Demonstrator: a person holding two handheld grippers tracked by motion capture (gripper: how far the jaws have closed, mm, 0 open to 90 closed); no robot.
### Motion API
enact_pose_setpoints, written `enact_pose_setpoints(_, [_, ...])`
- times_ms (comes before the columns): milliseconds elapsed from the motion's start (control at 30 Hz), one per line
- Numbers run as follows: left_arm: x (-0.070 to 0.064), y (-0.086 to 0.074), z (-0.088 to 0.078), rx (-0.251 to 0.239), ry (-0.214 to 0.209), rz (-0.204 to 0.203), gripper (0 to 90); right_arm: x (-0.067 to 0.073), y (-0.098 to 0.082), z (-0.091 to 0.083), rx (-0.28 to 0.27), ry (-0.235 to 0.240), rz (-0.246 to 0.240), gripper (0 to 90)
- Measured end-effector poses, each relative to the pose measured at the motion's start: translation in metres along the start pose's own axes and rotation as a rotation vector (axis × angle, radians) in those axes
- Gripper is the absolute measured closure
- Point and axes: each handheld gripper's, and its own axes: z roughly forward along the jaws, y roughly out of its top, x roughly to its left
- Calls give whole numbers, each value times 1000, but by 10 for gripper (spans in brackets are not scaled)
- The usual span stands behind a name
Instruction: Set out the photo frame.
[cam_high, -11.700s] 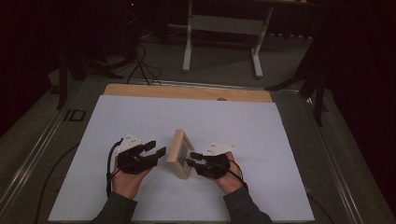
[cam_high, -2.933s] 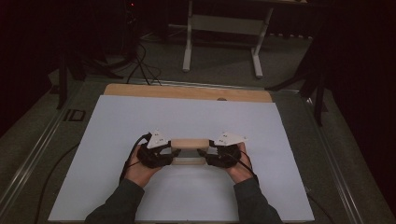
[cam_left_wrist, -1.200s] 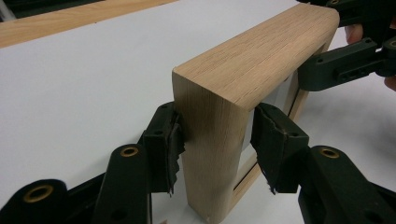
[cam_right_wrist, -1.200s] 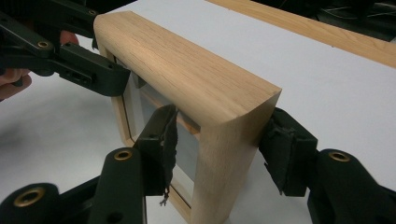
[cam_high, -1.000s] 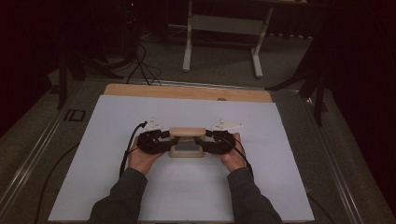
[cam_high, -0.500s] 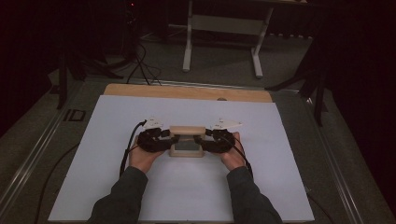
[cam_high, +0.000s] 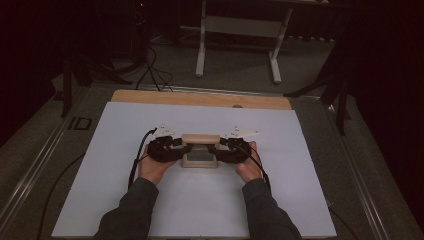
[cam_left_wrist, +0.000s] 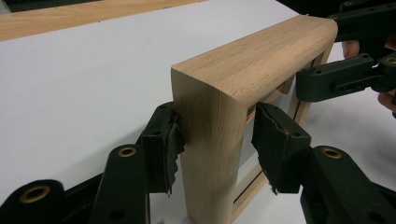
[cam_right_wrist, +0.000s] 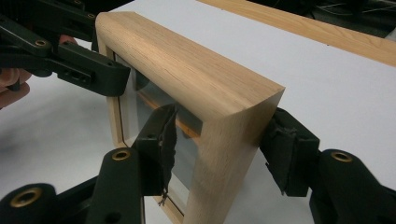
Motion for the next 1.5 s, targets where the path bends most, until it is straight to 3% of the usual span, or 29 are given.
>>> enact_pose_setpoints(400, [6,0,3,-5,-20,-19,513,-2,-3,3,7,-2,16,465])
enact_pose_setpoints(1167, [7,-5,7,23,-7,-53,472,-7,-12,-1,18,-13,24,517])
enact_pose_setpoints(1500, [8,-7,4,26,-4,-65,458,-7,-15,-1,25,-12,29,471])
